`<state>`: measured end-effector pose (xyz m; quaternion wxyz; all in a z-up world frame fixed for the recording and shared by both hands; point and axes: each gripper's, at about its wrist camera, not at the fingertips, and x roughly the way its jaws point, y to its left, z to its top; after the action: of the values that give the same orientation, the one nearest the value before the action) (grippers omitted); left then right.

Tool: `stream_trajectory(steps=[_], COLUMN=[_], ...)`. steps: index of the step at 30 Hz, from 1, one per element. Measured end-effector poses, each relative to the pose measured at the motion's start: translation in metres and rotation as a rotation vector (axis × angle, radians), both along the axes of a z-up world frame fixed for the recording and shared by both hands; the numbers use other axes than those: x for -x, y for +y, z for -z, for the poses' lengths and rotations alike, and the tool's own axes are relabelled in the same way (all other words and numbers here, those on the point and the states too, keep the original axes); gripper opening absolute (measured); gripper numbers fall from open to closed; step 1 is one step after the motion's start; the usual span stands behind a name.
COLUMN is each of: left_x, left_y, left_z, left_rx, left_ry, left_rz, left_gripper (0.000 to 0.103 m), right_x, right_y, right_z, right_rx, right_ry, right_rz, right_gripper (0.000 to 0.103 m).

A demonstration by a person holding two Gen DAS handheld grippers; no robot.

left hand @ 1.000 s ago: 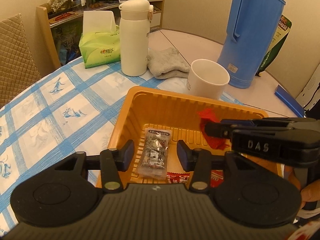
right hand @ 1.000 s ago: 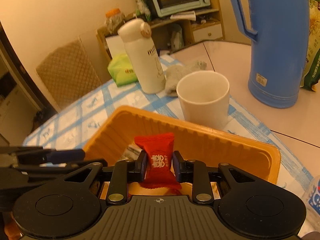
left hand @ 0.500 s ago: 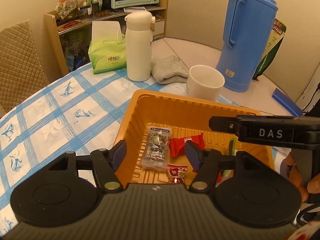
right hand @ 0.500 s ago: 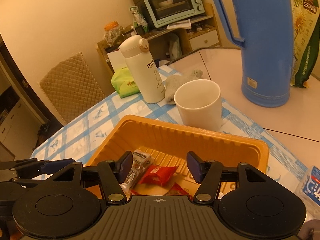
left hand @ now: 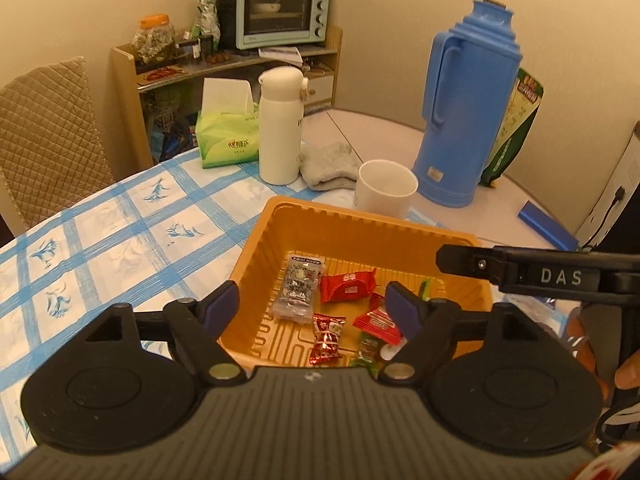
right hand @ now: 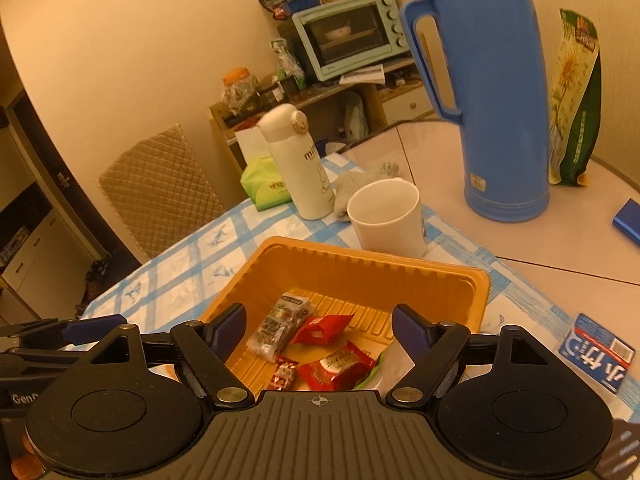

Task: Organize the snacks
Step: 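Move both open grippers back toward the remaining candies on the tablecloth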

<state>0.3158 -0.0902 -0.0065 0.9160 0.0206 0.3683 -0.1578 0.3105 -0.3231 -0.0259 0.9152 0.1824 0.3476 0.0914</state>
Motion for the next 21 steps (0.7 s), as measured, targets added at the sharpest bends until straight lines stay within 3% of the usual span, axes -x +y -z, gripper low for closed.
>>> stream_trajectory(steps=[12,21], left_x=[0.071,0.125], left_y=[0.02,0.045], left_z=[-0.03,-0.036], left_rx=[0.047,0.07], left_ry=[-0.042,-0.038], left_rz=[-0.085,-0.177], left_gripper=[0.081,0.082], right_x=[0.06,0.094], right_y=[0.02,0.046], right_z=[-0.027,-0.028], right_rx=[0.015,0.021], right_ry=[-0.04,-0.025], right_rz=[-0.109,-0.225], right_gripper=[0.083,0.083])
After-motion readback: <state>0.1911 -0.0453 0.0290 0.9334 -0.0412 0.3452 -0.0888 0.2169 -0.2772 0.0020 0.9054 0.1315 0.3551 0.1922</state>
